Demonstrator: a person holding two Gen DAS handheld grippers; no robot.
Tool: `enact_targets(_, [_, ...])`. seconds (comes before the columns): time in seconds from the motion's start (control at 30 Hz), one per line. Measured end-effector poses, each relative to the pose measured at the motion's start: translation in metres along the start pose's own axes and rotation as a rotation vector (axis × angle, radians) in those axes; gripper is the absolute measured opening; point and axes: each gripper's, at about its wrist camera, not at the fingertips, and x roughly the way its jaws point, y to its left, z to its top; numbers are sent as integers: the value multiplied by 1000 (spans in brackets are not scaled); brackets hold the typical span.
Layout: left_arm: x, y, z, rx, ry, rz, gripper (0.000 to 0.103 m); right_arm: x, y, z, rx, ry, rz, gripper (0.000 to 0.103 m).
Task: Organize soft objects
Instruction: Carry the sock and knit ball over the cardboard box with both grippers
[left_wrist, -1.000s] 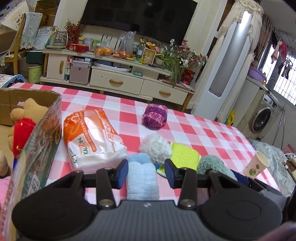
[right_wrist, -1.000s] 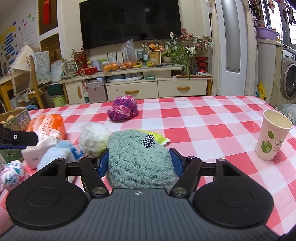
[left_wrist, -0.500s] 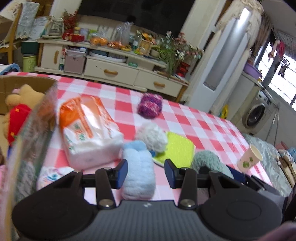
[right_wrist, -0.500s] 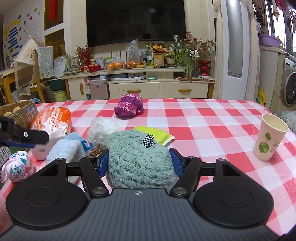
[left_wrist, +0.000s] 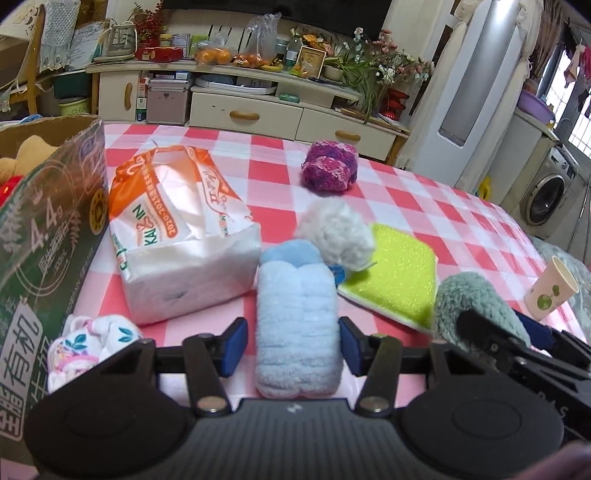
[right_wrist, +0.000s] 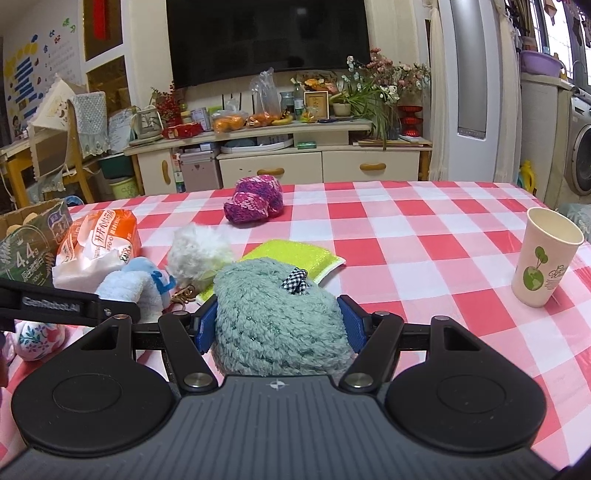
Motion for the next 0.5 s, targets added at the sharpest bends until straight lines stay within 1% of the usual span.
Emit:
enact_targets(0.13, [1, -3, 0, 15, 6, 1, 37, -3, 1, 1, -10, -6, 10, 83])
enact_targets(0.33, [-15, -3, 4, 19, -32, -24, 36, -6, 3, 3, -12, -12, 13, 83])
enact_targets(0.5, [-31, 4, 9, -9, -71, -51, 36, -9, 7, 6, -24, -21, 18, 83])
